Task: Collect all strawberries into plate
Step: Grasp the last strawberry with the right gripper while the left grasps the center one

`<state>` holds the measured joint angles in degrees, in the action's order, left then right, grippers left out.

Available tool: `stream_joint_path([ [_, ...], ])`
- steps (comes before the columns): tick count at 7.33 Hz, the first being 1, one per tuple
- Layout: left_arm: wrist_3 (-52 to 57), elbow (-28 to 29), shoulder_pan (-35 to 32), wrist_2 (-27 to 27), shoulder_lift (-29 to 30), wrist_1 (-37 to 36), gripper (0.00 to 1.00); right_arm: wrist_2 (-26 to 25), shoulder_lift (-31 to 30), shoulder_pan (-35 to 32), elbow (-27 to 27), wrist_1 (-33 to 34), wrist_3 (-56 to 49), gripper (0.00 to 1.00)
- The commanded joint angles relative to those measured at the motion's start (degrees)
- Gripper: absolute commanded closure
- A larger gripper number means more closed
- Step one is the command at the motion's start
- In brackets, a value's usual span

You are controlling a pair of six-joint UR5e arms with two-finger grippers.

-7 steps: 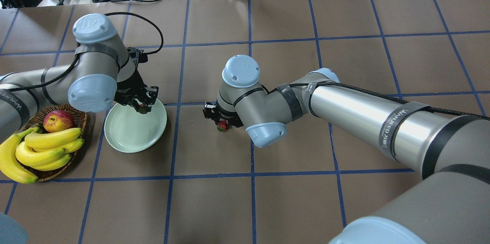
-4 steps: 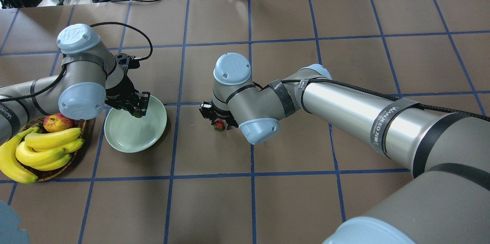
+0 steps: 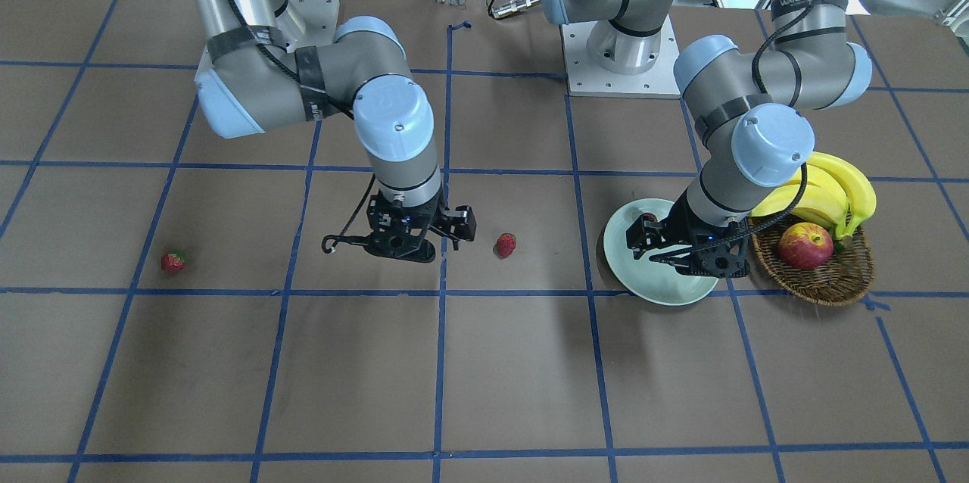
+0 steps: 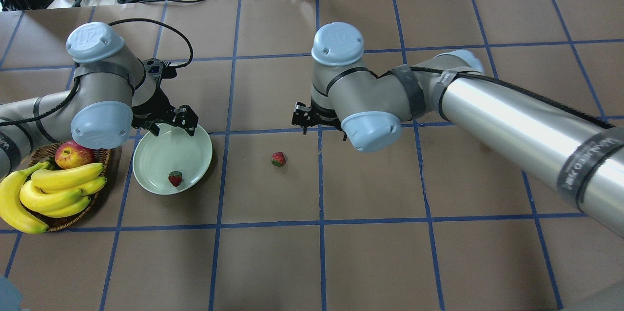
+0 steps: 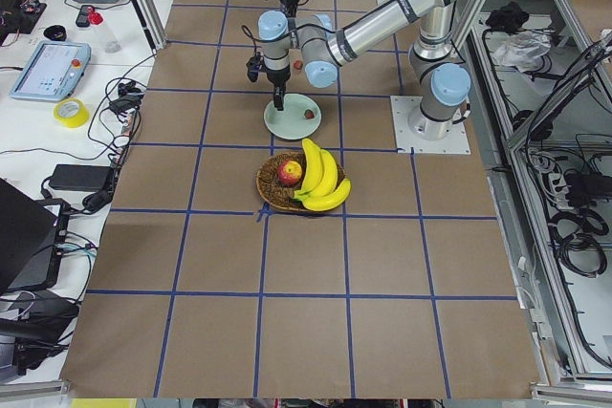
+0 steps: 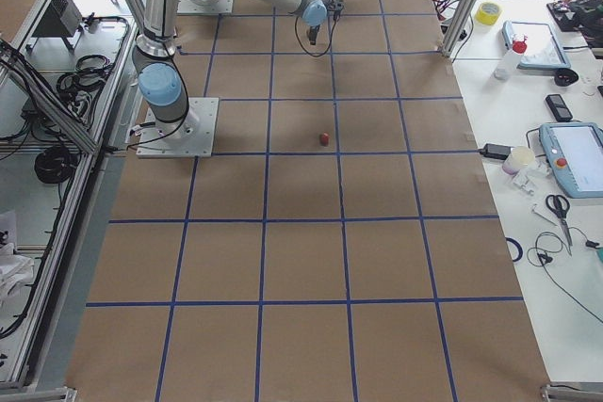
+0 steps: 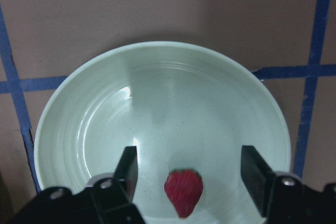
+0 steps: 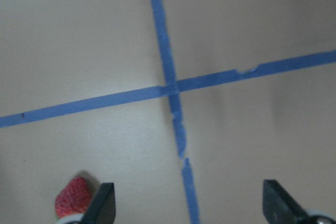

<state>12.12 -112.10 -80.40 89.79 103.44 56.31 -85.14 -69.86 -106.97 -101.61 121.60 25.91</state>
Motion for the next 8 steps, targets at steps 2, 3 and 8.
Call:
stream_joint_path([
  [2, -9.47, 0.48, -12.62, -3.04, 1.57, 0.56, 0.03, -4.67, -5.64, 16.74, -4.81, -3.04, -19.86, 0.0],
  [3, -9.92, 0.48, -17.46, -3.04, 2.54, 0.12, 0.04, -4.6, -5.81, 20.88, -6.04, -2.34, -25.59, 0.0],
  [8, -13.08, -1.36, -20.85, -9.63, 8.17, -5.16, 0.08, -4.6, -3.98, 35.15, -10.94, 5.69, -45.13, 0.0],
])
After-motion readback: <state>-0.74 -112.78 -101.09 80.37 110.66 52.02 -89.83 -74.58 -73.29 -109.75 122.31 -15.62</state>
